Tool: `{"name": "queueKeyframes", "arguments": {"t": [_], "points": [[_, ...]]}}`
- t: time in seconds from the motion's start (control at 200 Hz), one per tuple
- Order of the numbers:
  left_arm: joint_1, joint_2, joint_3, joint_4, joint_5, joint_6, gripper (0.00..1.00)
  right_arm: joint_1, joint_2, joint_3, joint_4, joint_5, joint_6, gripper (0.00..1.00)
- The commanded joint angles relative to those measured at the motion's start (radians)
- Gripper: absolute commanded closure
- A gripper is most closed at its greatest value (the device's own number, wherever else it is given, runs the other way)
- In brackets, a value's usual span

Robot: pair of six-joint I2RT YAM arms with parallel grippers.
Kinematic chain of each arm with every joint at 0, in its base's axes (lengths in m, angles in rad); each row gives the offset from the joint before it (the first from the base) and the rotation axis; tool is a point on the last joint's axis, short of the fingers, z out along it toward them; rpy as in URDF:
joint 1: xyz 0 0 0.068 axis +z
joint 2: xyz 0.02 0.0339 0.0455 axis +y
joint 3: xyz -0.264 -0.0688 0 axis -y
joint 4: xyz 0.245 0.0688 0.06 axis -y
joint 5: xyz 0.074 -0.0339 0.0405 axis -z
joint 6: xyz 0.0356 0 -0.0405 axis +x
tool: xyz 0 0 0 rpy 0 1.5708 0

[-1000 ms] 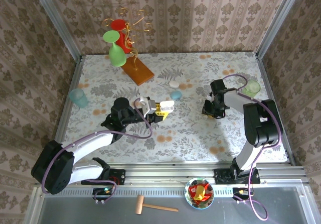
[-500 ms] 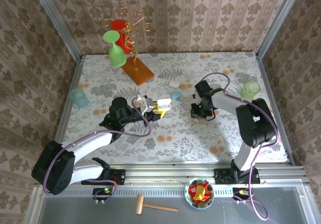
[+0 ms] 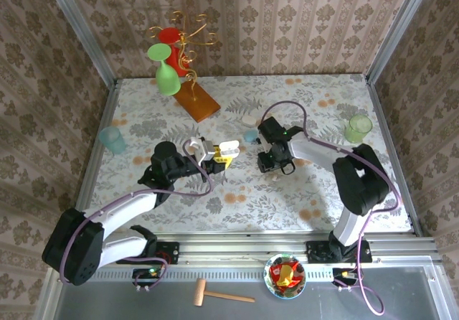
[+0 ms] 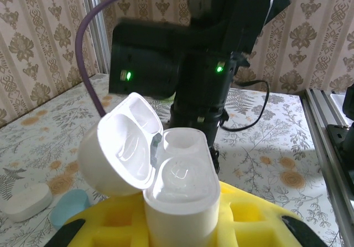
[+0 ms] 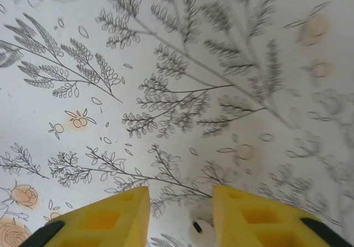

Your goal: Insert the wireless bluetooth earbuds into the charging case

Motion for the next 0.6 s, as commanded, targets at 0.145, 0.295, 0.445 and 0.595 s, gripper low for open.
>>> {"name": "queueKeyframes", "arguments": {"t": [0.145,0.295,0.445,0.595], "points": [[0.009,-0.011,-0.015,0.044,0.007,-0.030,0.96,-0.051,-0.055,-0.045,-0.074,0.023,0.067,0.54],[0.009,-0.023,-0.021,0.046,0.005,-0.037,0.96,-0.046,-0.018,-0.036,-0.118,-0.034,0.026,0.55],[0.009,-0.020,-0.020,0.048,0.007,-0.039,0.96,-0.043,0.042,-0.009,-0.155,-0.047,0.016,0.60],[0.009,-0.026,-0.017,0.038,0.007,-0.038,0.96,-0.034,0.063,-0.015,-0.150,-0.097,0.018,0.61]]}}
